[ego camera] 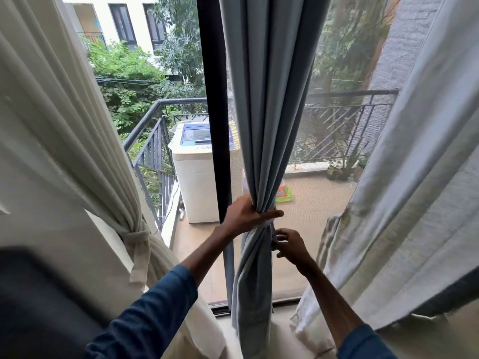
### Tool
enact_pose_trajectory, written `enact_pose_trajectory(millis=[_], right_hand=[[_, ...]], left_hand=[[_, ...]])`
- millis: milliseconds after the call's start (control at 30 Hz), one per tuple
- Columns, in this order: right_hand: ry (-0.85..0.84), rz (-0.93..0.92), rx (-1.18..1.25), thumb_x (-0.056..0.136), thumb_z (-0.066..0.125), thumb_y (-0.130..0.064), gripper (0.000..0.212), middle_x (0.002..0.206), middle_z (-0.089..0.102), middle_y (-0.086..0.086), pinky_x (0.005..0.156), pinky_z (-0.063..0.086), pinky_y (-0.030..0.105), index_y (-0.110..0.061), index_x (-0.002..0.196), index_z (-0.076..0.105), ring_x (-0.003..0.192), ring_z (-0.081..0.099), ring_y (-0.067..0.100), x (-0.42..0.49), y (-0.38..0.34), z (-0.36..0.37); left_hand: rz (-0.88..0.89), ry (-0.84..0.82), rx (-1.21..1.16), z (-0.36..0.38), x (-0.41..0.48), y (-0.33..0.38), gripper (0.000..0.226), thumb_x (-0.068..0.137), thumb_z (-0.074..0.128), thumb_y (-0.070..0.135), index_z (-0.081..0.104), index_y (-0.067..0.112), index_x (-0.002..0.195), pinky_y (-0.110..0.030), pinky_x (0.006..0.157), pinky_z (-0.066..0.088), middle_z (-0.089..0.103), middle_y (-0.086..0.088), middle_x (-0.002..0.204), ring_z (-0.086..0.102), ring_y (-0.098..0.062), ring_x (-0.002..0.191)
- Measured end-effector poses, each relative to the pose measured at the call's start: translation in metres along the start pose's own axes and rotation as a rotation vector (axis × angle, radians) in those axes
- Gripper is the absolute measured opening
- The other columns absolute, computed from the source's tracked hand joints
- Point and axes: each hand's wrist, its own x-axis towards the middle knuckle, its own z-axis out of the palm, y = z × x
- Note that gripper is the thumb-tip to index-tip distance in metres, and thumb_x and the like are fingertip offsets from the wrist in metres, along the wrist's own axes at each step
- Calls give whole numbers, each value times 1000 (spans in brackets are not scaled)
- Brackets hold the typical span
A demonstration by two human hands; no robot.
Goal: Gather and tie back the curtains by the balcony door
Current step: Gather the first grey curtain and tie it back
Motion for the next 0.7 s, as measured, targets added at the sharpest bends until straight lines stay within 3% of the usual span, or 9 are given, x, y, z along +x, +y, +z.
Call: enact_pose_trajectory(millis=[67,167,300,367,433,500,567,700], right_hand=[[19,8,88,87,76,-9,11,85,74,15,53,54,29,-12,96,70,71,71,25,1,-2,-4],[33,18,206,86,77,-7,21,94,74,21,66,60,37,-6,104,68,78,74,28,5,-4,-10],[63,15,297,76,79,-8,46,105,68,30,77,62,42,4,117,62,92,72,37,10,-6,-15],[68,16,331,78,81,-5,48,109,65,31,80,62,42,5,119,59,95,70,37,10,-6,-18],[68,18,346,80,80,-3,46,110,65,30,85,61,43,5,121,60,94,70,34,11,-6,-20],[76,3,338,84,76,1,40,108,67,25,88,60,42,4,121,61,92,70,30,10,-9,-26],[81,-8,341,86,73,3,34,107,68,23,87,60,40,2,119,63,92,70,28,10,-14,-32],[101,-47,337,87,70,5,29,109,70,23,86,61,38,-2,114,66,92,71,27,9,-31,-47]], left_hand=[[9,-6,-5,-2,3,2,44,67,71,76,62,36,81,-17,53,41,60,20,72,59,2,68],[40,6,-24,4,9,-2,60,60,72,81,69,30,92,-23,58,51,67,16,82,64,-3,77],[90,-17,-55,14,6,-13,61,60,80,70,64,32,105,-15,61,41,62,16,92,59,-4,82],[51,-20,17,19,0,-18,68,62,74,76,63,34,114,-22,66,49,64,13,102,62,-11,90],[-81,-41,224,20,-5,-14,74,62,62,87,65,30,109,-31,67,54,68,5,100,65,-20,88],[-220,-102,493,22,-7,-2,75,70,53,87,69,21,100,-31,65,49,71,-4,96,67,-27,87],[-236,-167,684,26,-10,10,72,84,38,81,70,20,105,-30,63,41,71,-5,99,68,-27,90],[-182,-268,622,44,-3,28,50,101,31,56,62,23,124,-35,69,44,68,-11,116,66,-34,104]])
